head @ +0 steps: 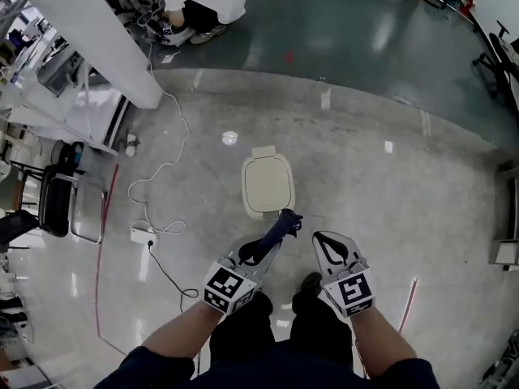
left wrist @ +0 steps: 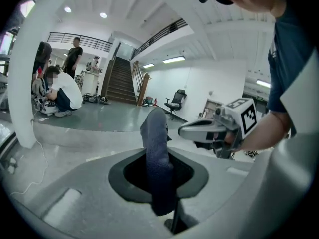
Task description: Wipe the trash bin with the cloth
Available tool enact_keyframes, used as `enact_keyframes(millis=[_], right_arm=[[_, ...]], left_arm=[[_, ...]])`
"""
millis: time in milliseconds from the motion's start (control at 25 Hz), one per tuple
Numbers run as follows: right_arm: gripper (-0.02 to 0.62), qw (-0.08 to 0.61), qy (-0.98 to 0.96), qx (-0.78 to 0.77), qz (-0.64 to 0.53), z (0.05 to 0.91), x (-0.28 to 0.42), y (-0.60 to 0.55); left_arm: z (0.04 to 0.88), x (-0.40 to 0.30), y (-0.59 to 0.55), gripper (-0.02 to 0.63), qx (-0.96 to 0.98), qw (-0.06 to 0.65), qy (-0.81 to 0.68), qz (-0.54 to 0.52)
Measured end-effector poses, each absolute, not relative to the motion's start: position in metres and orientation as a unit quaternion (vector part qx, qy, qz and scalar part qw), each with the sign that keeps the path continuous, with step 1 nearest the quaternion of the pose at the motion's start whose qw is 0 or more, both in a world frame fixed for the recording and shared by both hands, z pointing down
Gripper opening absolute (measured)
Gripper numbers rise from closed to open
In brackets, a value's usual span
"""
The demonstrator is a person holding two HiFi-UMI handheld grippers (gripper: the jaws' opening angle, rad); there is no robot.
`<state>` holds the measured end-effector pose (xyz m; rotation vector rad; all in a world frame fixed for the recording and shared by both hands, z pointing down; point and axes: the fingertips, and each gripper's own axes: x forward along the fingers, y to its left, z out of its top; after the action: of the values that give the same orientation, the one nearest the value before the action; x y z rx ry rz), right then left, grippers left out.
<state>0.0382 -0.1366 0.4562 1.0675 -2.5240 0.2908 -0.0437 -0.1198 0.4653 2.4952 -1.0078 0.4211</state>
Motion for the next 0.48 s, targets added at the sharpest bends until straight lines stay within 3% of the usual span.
enact_keyframes(millis=[480], right_arm=[[0.009,0.149,-0.923,0.346,0.076,0.233,0.028,-0.061]], left_arm=[[0.219,-0.039,-0.054,0.066,0.902,0.172,-0.391,0.066]])
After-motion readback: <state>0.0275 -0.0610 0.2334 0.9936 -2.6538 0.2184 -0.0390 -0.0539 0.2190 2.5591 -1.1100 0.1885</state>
